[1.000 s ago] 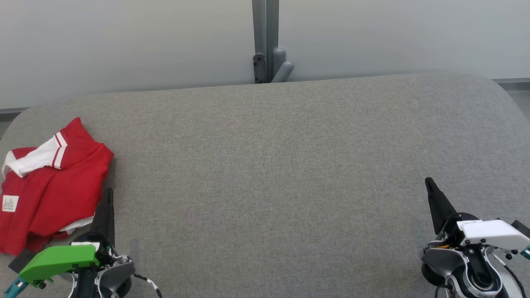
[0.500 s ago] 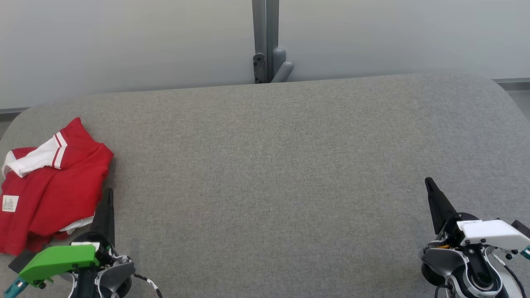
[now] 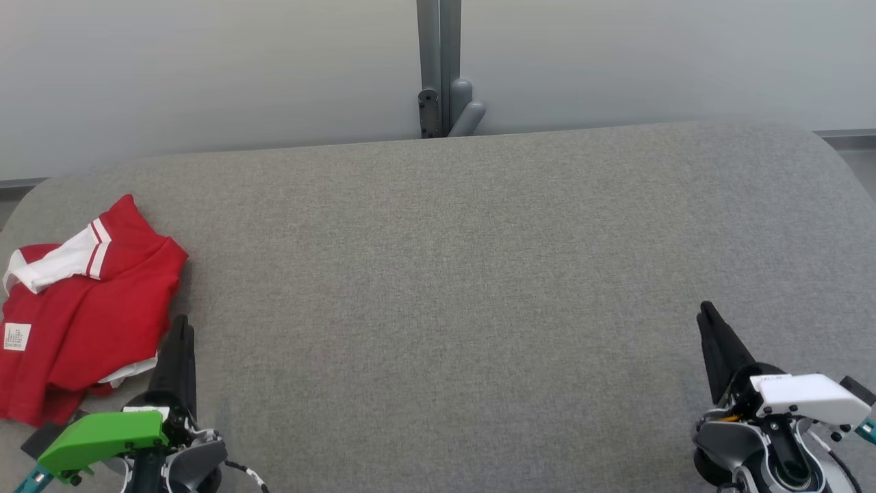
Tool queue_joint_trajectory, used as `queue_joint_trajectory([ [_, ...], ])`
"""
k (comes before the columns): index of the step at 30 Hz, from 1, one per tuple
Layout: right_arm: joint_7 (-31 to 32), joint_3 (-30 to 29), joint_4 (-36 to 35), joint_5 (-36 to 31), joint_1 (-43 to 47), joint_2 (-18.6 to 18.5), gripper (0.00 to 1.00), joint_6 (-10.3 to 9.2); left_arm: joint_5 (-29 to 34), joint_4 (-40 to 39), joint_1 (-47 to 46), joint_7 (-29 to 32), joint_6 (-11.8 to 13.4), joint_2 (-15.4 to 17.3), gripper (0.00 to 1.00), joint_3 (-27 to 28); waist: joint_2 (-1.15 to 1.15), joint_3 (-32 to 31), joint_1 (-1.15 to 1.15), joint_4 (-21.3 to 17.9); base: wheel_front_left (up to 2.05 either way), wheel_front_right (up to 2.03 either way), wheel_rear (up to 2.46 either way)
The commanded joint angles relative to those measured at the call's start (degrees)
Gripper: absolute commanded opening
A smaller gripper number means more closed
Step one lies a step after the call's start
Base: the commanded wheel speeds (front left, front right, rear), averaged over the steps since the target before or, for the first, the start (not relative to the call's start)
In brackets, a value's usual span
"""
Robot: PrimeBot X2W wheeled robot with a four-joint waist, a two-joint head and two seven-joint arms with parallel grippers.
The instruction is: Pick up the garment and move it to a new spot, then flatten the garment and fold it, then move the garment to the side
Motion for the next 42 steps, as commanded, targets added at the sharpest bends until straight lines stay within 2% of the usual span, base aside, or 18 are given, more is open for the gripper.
queue_joint_trajectory([
  [1, 0.0, 0.0, 0.3, 0.0, 0.2, 0.1, 1.0, -0.01, 0.0, 0.4, 0.1, 0.0, 0.1, -0.1, 1.0, 0.0, 0.0, 0.0, 0.0, 0.0, 0.0, 0.0, 0.0],
  [5, -0.8, 0.6, 0.6, -0.9, 0.4, 0.1, 1.0, -0.02, 0.8, 1.0, 0.2, -0.9, 0.1, 0.0, 1.0, -0.2, 0.0, 0.1, 0.0, 0.0, 0.0, 0.0, 0.0],
  [11, -2.9, 2.4, 1.0, -7.6, -0.4, -1.1, 1.0, -0.02, 8.1, 1.6, 0.2, -3.0, 0.0, 0.6, 1.0, -0.5, 0.0, 0.2, 0.0, 0.1, 0.0, 0.0, 0.0],
  [27, -6.9, 4.5, 2.6, -26.1, -1.4, -1.3, 1.0, -0.01, 28.5, 1.5, 1.2, -7.1, 0.0, 0.5, 1.0, -2.0, 0.0, 0.5, 0.0, 0.2, 0.0, 0.0, 0.0],
  [42, -9.9, 5.9, 4.0, -38.0, -2.3, -1.1, 1.0, 0.0, 41.8, 1.0, 1.7, -10.1, -0.1, 0.5, 1.0, -3.0, 0.0, 0.9, 0.0, 0.2, 0.0, 0.0, 0.0],
])
